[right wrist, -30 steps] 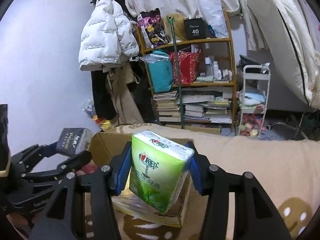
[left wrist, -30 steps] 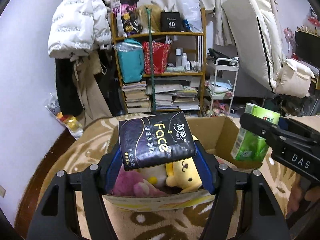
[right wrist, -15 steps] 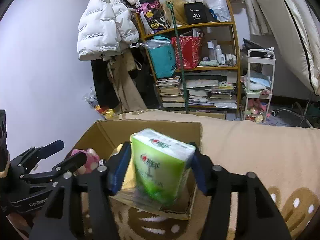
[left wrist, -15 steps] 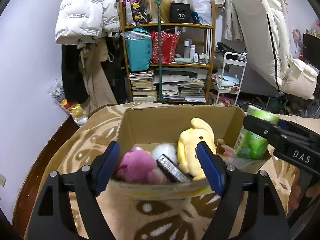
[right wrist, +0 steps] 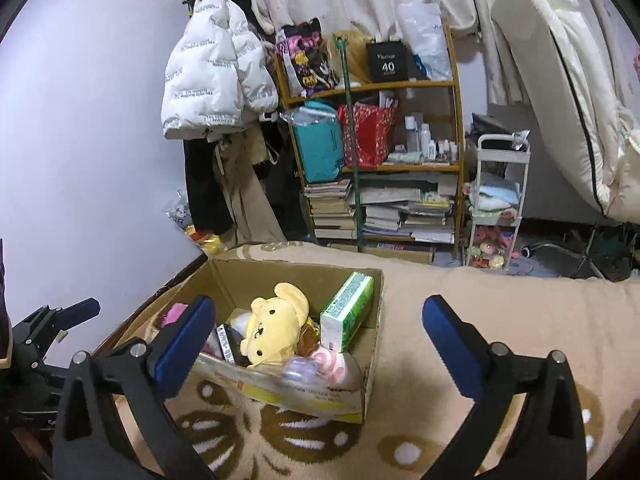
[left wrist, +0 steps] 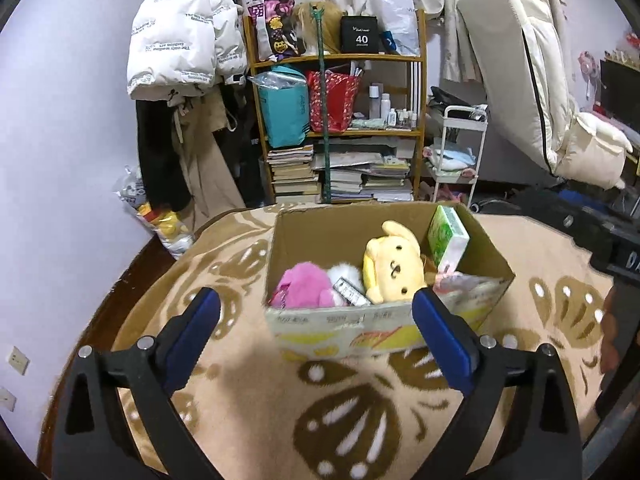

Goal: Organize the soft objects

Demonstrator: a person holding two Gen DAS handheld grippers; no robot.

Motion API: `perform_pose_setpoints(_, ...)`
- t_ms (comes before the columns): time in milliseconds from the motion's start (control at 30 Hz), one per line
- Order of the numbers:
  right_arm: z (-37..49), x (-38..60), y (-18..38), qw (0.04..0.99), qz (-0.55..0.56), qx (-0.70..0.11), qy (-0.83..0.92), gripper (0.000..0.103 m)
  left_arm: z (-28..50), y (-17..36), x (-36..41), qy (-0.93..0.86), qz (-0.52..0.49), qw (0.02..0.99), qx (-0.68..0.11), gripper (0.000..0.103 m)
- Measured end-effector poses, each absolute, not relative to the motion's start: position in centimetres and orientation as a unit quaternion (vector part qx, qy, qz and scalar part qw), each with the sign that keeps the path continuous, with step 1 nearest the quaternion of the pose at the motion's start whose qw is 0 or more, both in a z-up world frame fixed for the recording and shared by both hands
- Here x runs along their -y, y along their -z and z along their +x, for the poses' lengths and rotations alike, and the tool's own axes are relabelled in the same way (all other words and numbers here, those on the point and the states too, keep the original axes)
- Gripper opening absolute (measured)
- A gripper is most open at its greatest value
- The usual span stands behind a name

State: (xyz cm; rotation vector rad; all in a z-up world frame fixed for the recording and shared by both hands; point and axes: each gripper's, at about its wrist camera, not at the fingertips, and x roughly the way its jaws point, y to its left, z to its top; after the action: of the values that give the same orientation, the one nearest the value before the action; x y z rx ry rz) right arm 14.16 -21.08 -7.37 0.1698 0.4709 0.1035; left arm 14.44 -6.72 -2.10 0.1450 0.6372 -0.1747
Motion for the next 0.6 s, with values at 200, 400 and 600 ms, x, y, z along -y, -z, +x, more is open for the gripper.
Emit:
perform_pose_setpoints(200,11.5,21.5,5.7,0.969,0.096,-0.222,-0.055,0.103,11.0,0.9,5.6,0.061,0.074,0.948,-0.305,0.098)
perform_pose_setpoints(400,8.8,21.5,4.7,0.970,0.101,-0.215,-0.055,0.103,8.0,-0.2,4.3,0.037,0.077,0.957,-0.278,0.100)
perform_pose_setpoints(600,5.8,21.5,4.8,0.971,0.097,-0.211,-0.059,0.103,5.8,-0.7,2.6,0.027,0.047,0.963,-0.263,0.100)
